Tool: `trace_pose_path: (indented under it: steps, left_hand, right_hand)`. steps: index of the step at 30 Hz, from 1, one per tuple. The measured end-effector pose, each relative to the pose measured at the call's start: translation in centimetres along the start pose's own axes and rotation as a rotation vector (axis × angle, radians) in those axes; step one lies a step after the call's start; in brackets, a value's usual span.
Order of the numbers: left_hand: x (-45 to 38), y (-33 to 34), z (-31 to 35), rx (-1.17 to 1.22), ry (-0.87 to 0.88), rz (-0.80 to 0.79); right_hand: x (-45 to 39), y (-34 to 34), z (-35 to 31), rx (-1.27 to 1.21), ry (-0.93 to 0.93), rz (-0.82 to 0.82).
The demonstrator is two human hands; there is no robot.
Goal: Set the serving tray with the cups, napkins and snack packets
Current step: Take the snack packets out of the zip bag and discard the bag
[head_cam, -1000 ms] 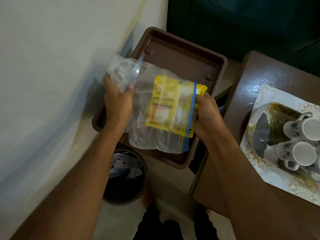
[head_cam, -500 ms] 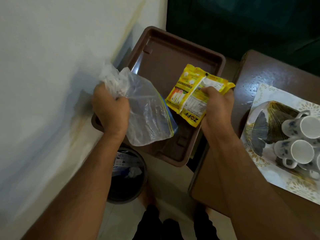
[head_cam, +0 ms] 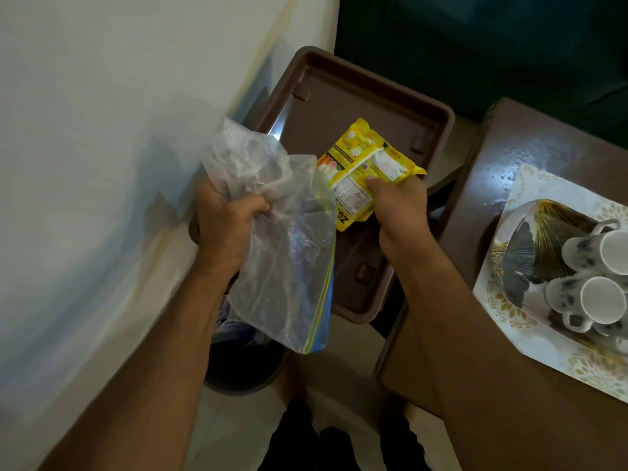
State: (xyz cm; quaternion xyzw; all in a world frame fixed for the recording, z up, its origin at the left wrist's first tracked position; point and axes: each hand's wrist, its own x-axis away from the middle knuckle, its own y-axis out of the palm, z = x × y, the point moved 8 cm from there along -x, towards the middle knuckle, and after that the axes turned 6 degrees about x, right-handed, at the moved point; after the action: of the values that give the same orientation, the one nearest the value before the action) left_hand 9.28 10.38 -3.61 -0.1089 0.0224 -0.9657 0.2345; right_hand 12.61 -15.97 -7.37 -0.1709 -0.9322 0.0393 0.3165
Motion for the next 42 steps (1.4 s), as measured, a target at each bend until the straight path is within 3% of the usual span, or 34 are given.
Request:
trace_pose_path:
  steps: [4, 10, 13, 15, 18, 21, 24, 30, 35, 37, 42]
  left_hand:
    - [-0.3, -0.3, 0.2, 0.029, 0.012, 0.0]
    - [0.0, 0.6, 0.9, 0.051, 0.033, -0.101]
    - [0.4, 1.6, 1.2, 0.068, 0.048, -0.168]
    - [0.5, 2.1, 1.5, 0.072, 0.055, -0.216]
    - [0.8, 3.6, 1.8, 0.06, 0.073, -0.337]
    - [1.0, 4.7, 2.0, 0.013, 0.092, -0.422]
    - [0.7, 4.9, 2.5, -0.063, 0.151, -0.454]
    - [-0.4, 3.9, 3.7, -0.25, 0.276, -0.25]
    - [1.0, 2.2, 5.3, -0.455, 0.456, 0.077]
    - [1.1, 2.1, 4.3, -0.466, 0.343, 0.107]
    - [-0.2, 1.4, -0.8, -0.223, -0.228, 0.042]
  right_hand:
    - [0.4, -1.4, -0.4, 0.467, -0.08, 0.137]
    - [0.4, -0.3, -1.2, 0.42, -0.175, 0.048]
    - [1.5, -2.0, -2.3, 0.571, -0.304, 0.215]
    - [2.7, -2.8, -3.3, 0.493, -0.382, 0.27]
    - [3.5, -1.2, -4.0, 0.236, -0.381, 0.026]
    - [4.1, 0.6, -4.3, 0.254, -0.409, -0.227]
    - [4.3, 0.6, -4.8, 0.271, -0.479, -0.306]
    - [4.6, -0.4, -5.2, 0.28, -0.555, -0.401]
    - [3.2, -2.3, -4.1, 0.056, -0.47, -0.221]
    - [2.8, -3.0, -3.5, -0.023, -0.418, -0.204]
    - [2.5, -3.7, -2.9, -0.235, -0.305, -0.343]
